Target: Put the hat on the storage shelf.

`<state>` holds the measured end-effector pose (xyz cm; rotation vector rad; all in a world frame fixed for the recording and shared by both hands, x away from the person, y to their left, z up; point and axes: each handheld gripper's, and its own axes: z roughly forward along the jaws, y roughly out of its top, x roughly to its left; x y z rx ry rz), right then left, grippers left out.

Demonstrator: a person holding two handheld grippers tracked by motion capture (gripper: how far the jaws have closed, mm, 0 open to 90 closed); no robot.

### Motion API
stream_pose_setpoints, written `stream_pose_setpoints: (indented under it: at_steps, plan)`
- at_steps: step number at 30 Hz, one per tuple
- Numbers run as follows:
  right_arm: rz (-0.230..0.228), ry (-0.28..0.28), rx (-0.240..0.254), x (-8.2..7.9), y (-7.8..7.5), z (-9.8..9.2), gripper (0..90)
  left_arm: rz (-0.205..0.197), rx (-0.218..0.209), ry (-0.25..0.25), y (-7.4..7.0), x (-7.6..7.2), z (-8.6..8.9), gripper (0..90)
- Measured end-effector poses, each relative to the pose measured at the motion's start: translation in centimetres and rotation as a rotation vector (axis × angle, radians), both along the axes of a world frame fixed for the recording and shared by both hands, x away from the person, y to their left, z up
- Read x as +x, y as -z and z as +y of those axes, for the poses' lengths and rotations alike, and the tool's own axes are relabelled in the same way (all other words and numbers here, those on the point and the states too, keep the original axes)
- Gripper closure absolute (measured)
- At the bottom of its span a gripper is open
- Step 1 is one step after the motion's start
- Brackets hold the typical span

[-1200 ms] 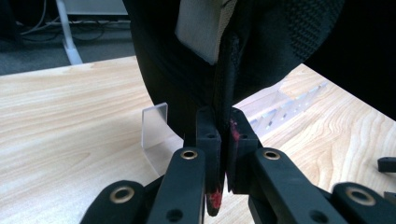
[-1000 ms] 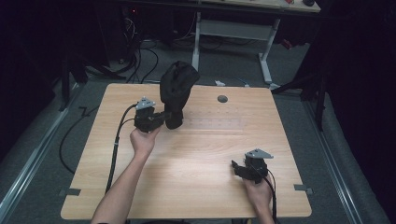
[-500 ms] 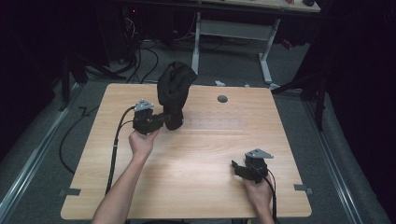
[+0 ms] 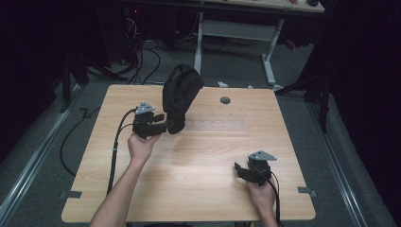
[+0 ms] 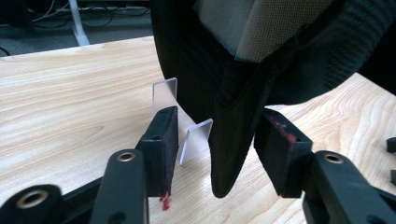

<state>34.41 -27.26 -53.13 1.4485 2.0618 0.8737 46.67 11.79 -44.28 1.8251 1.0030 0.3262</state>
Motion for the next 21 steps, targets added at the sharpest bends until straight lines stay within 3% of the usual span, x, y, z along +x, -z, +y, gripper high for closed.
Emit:
stream_pose_setpoints:
  at_steps: [21]
  plan:
    - [-0.001, -0.001, -0.001, 0.0, 0.0, 0.0, 33.9, 0.002, -0.006, 0.000, -1.2, -1.9, 1.8, 40.3]
